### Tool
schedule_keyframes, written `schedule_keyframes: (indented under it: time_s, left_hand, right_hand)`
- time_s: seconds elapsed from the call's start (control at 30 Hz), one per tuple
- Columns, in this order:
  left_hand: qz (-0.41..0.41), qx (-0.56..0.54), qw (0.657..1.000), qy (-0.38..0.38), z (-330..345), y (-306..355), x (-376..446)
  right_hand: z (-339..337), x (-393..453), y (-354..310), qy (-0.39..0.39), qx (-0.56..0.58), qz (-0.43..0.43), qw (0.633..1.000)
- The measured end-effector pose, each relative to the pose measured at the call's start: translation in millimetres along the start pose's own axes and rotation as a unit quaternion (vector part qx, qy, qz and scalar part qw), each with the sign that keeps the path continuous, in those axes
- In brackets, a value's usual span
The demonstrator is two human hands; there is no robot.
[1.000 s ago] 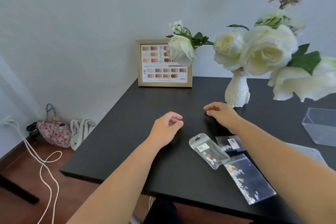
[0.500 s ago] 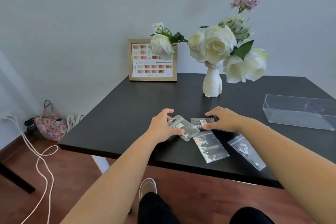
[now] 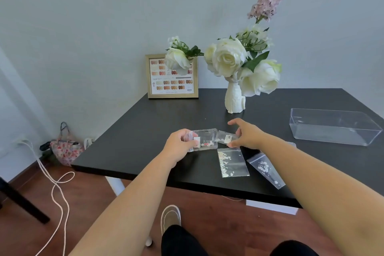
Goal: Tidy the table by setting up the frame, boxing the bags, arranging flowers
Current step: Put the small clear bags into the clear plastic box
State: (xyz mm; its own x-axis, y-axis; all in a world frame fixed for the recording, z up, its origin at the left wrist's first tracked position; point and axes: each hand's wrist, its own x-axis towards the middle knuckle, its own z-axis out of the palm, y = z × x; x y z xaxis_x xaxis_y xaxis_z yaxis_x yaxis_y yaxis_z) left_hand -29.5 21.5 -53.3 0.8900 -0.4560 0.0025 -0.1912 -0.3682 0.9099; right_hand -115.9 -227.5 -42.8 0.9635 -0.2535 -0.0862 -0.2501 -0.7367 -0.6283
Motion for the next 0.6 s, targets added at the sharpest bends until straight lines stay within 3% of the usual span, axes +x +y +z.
schedule_keyframes:
  time_s: [0.23, 0.37, 0.6]
  left_hand:
    - [0.016, -0.024, 1.000, 0.001, 14, 28, 7]
    - [0.072, 0.024, 0.997, -0.007, 44, 56, 15]
    - [0.185, 0.078, 0.977, -0.077, 131, 107, 36]
  right_hand:
    - [-2, -4, 9, 0.066, 0.077, 0.006, 0.995]
    - [-16, -28, 24, 0.095, 0.118, 0.016, 0.988]
    - [-96, -78, 75, 0.217, 0.102, 0.047, 0.970]
